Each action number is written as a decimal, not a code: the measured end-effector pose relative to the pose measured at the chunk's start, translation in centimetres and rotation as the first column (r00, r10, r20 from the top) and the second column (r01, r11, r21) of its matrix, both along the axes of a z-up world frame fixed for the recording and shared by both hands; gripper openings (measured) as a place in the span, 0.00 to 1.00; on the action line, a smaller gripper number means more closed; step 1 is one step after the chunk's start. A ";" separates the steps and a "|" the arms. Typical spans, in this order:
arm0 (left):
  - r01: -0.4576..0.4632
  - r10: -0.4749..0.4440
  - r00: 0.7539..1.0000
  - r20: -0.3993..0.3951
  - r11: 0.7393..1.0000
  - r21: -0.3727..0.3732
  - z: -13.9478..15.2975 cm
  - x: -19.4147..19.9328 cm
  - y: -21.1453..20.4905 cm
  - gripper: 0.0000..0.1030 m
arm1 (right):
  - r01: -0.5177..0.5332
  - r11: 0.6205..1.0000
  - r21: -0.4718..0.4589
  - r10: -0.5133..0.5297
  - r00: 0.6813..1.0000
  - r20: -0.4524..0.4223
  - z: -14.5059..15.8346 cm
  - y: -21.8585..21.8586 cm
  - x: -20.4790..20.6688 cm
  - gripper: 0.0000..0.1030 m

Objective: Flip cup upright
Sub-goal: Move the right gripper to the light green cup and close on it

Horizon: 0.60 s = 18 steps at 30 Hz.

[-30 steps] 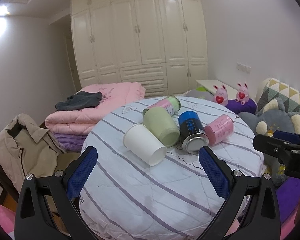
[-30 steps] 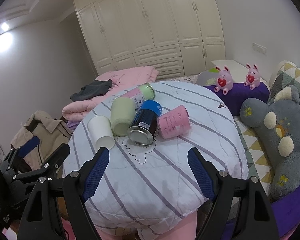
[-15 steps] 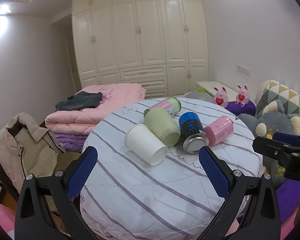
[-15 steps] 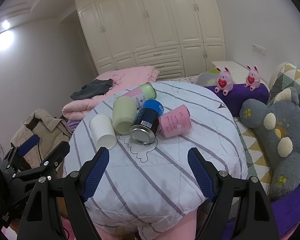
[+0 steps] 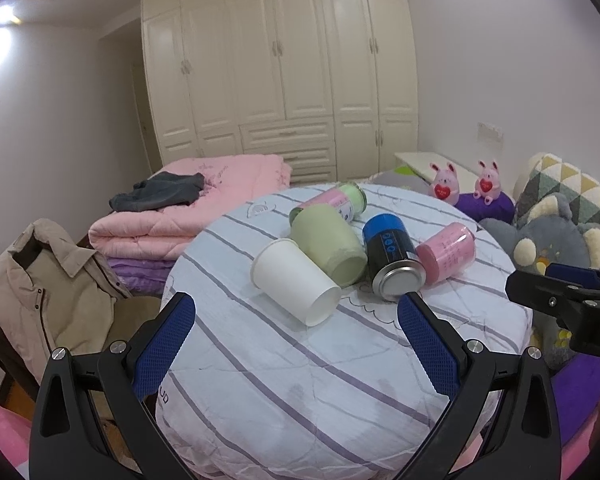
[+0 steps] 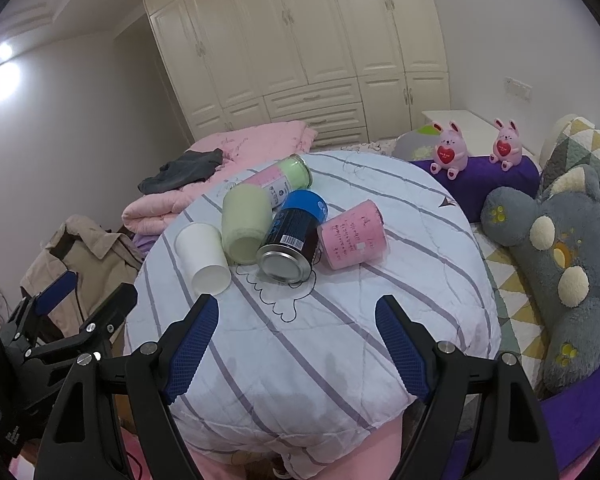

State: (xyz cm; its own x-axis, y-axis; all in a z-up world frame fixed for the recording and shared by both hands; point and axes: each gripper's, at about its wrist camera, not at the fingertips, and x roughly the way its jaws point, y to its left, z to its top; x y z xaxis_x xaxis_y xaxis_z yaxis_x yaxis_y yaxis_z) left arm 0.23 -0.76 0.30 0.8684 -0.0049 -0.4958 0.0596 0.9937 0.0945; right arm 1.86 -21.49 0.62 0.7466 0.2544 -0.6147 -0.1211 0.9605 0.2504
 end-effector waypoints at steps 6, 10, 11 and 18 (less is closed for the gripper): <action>0.004 -0.004 0.999 -0.032 1.000 -0.002 0.1 1.4 0.5 0.99 | -0.014 1.000 -0.022 0.013 0.999 -0.046 -0.1 1.0 1.7 0.80; -0.008 0.007 0.997 -0.078 1.000 -0.008 -0.2 3.0 1.3 0.99 | -0.036 0.999 -0.034 0.034 0.997 -0.070 0.0 2.0 3.2 0.80; -0.011 0.010 0.996 -0.086 1.000 -0.009 -0.3 3.4 1.5 0.99 | -0.041 0.999 -0.031 0.039 0.997 -0.072 0.1 2.1 3.5 0.80; -0.035 0.031 0.989 -0.143 0.999 -0.027 -0.3 6.5 3.4 0.99 | -0.111 0.994 -0.015 0.109 0.990 -0.094 1.0 4.3 7.0 0.80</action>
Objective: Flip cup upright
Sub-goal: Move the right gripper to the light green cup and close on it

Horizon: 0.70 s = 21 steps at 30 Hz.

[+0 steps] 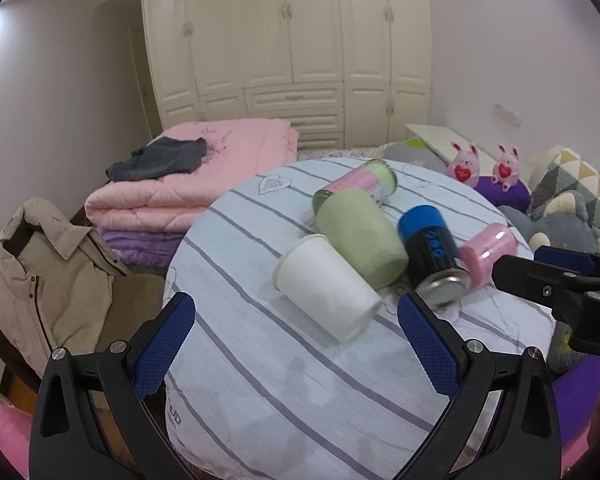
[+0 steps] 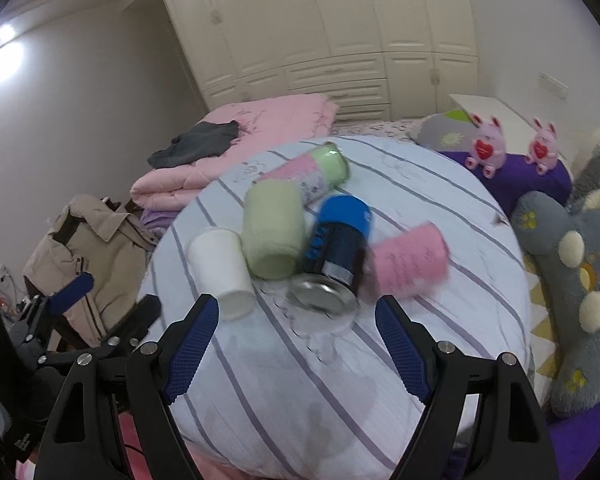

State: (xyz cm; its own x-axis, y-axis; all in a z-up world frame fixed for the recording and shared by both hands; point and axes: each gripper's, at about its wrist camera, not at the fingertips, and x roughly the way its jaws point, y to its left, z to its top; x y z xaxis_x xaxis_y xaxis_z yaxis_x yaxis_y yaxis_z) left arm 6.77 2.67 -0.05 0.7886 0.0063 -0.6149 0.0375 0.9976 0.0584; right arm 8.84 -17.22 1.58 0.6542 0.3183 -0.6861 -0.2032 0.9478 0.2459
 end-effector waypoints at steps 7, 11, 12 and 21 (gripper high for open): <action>-0.047 0.045 0.997 -0.066 0.999 -0.021 -0.1 3.6 2.7 0.99 | -0.071 0.997 -0.021 0.070 0.996 -0.054 -0.1 2.9 4.5 0.79; -0.075 0.071 0.990 -0.121 0.997 -0.030 -0.6 6.0 4.3 0.99 | -0.105 0.993 -0.048 0.099 0.989 -0.106 -0.7 4.6 7.5 0.71; -0.081 0.076 0.988 -0.131 0.996 -0.031 -0.8 6.5 4.7 0.99 | -0.117 0.991 -0.061 0.108 0.986 -0.129 -1.0 5.1 8.5 0.67; -0.108 0.101 0.974 -0.201 0.994 -0.025 -2.7 10.9 6.8 0.99 | -0.175 0.980 -0.099 0.143 0.952 -0.271 -3.3 7.7 14.4 0.67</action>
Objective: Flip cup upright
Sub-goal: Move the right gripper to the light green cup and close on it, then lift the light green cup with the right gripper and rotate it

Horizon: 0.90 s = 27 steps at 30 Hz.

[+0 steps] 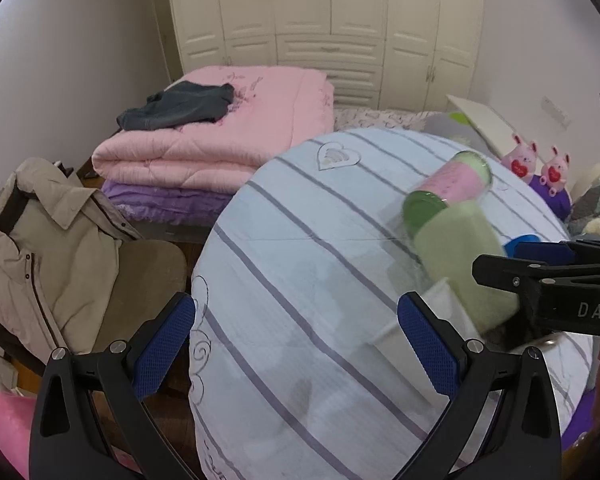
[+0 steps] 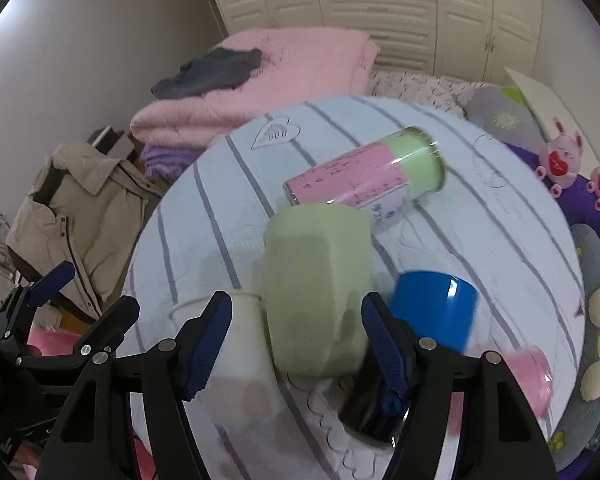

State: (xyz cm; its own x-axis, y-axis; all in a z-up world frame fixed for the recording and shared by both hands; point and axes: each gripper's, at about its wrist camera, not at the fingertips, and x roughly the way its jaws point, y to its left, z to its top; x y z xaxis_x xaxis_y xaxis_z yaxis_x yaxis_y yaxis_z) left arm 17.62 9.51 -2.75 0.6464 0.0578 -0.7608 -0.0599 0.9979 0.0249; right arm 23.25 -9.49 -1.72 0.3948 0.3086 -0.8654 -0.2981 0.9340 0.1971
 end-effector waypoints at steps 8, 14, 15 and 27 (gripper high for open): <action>-0.008 0.008 0.998 -0.054 1.000 -0.017 -1.6 2.0 1.5 0.99 | 0.017 0.991 -0.134 -0.024 0.998 -0.051 -1.3 1.1 2.2 0.67; -0.020 0.019 0.999 -0.042 1.000 -0.023 -1.7 1.8 2.3 0.99 | 0.008 0.984 -0.175 -0.015 0.999 -0.038 -0.4 1.6 2.1 0.67; -0.021 0.020 0.999 -0.039 0.999 -0.030 -1.8 1.7 2.4 0.99 | -0.002 0.984 -0.179 -0.004 1.000 -0.031 -0.1 1.8 1.9 0.67; -0.035 0.032 0.999 -0.042 0.997 -0.066 -2.3 1.6 3.0 0.99 | -0.038 0.984 -0.174 0.026 0.997 -0.067 0.1 2.3 2.8 0.67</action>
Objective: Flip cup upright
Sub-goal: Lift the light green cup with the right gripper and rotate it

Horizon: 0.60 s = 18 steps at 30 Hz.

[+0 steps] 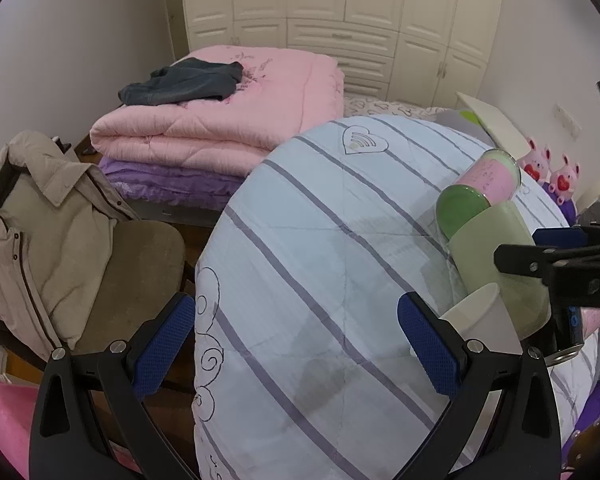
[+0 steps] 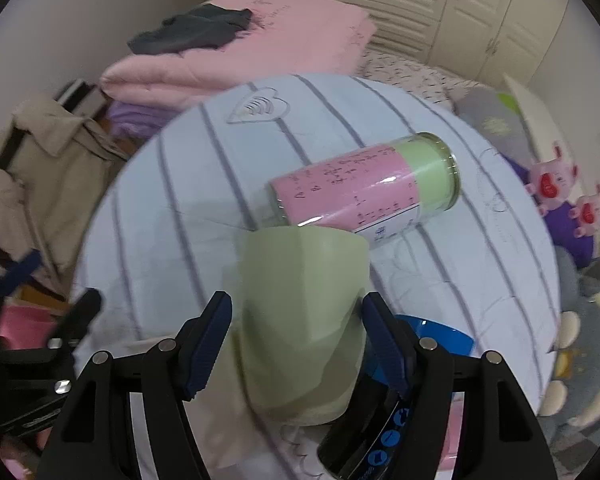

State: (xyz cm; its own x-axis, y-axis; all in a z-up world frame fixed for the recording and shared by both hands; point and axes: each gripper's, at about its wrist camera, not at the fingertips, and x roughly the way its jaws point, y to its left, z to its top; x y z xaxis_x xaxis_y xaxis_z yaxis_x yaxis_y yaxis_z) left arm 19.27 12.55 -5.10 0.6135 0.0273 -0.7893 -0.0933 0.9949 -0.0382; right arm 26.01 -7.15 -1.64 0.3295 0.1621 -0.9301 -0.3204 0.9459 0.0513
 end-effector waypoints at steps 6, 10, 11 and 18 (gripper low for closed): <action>-0.011 0.011 1.000 -0.008 1.000 -0.011 -0.3 0.0 0.4 0.99 | 0.014 0.998 -0.064 -0.015 1.000 -0.013 -1.3 0.0 0.3 0.70; -0.015 0.015 1.000 -0.012 1.000 -0.020 -0.4 0.1 0.6 0.99 | 0.014 0.997 -0.080 -0.015 1.000 -0.012 -1.5 0.2 0.4 0.73; -0.016 0.016 1.000 -0.014 1.000 -0.021 -0.5 0.1 0.6 0.99 | 0.002 0.995 -0.098 -0.004 1.000 -0.016 -1.7 0.5 0.4 0.74; -0.016 0.016 1.000 -0.024 1.000 -0.013 -0.8 0.3 0.6 0.99 | -0.003 0.991 -0.137 -0.004 0.999 -0.046 -3.3 0.7 1.0 0.78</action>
State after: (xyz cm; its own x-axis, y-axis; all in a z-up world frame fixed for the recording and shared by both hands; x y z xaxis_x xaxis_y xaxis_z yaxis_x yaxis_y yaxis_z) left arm 19.52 13.18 -5.95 0.5944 0.0266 -0.8038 -0.1106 0.9927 -0.0489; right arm 27.04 -6.43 -4.97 0.2860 0.0319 -0.9577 -0.3203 0.9451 -0.0642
